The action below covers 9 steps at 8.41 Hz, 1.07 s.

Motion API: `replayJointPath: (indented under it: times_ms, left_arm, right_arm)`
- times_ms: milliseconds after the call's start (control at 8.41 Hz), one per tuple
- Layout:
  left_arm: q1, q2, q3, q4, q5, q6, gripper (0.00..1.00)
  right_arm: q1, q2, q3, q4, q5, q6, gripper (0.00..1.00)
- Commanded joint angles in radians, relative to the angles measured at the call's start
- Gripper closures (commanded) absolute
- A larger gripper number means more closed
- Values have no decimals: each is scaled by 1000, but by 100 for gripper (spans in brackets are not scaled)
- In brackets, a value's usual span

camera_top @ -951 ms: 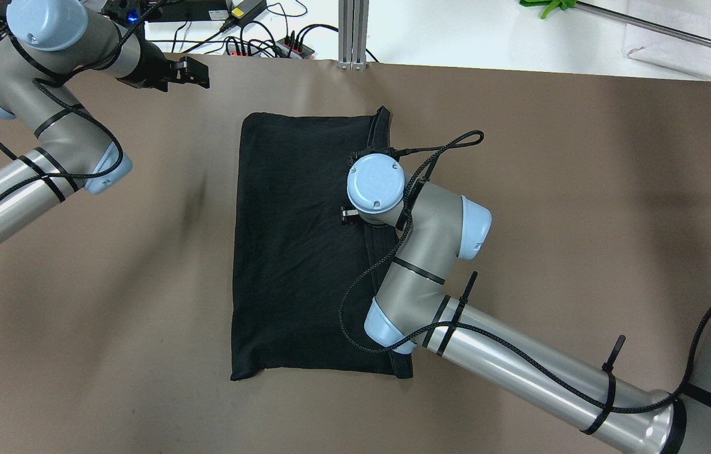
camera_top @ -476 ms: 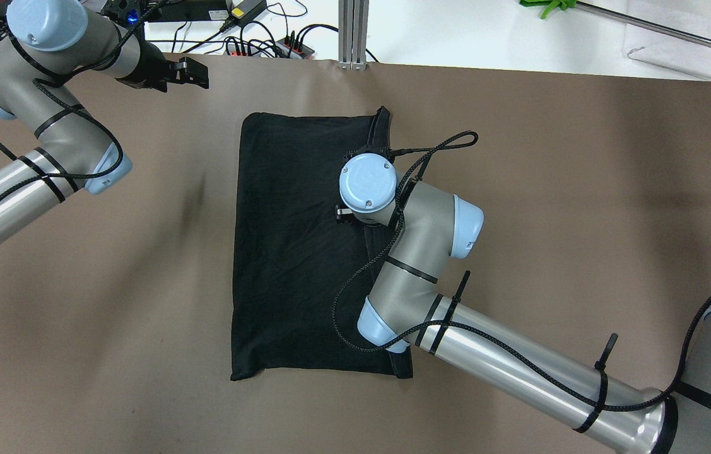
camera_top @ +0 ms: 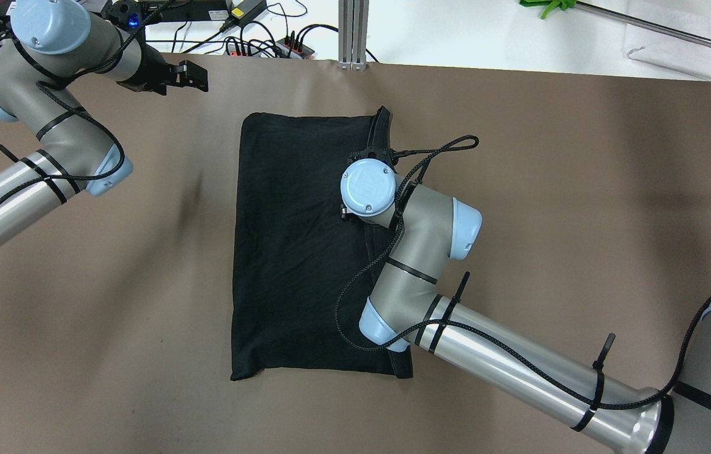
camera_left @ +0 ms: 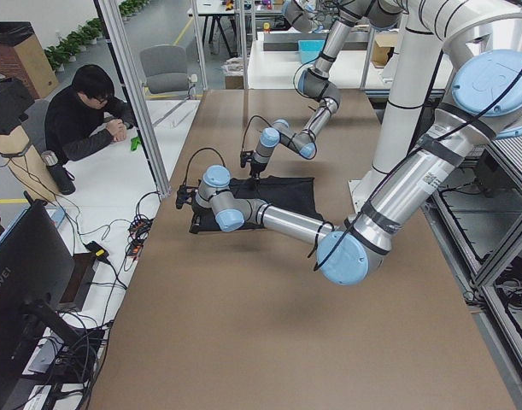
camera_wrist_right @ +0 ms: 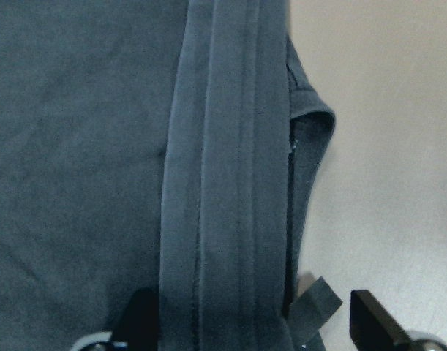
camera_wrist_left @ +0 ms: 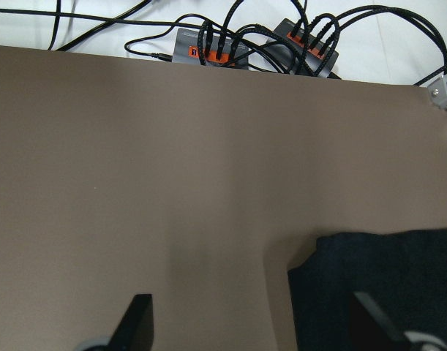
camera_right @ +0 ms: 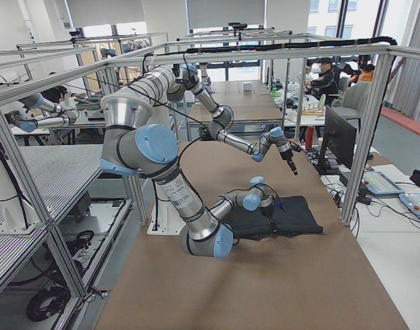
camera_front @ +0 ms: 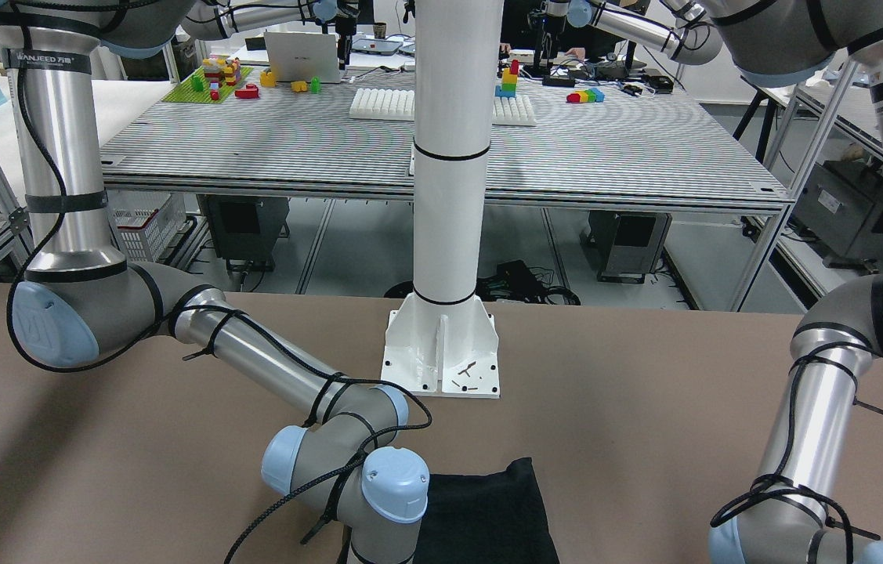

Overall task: Fold clothes
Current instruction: 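Grasp the shirt's long folded edge with the right gripper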

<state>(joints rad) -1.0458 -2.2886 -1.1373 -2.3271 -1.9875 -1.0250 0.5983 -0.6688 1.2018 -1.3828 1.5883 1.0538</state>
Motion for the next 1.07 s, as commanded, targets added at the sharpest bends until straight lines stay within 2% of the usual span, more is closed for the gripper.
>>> replayJointPath:
  times_ms: [0, 476, 714, 951]
  left_arm:
    - [3, -3, 1, -1, -1, -6, 6]
    - [9, -11, -1, -1, 6, -21, 6]
    - [12, -14, -1, -1, 6, -27, 6]
    - [32, -25, -4, -3, 7, -56, 6]
  right_arm:
    - [0, -9, -7, 13, -2, 0, 6]
    - [8, -26, -4, 17, -1, -6, 6]
    - [15, -61, -1, 68, -1, -14, 6]
    - [35, -66, 27, 71, 9, -17, 6]
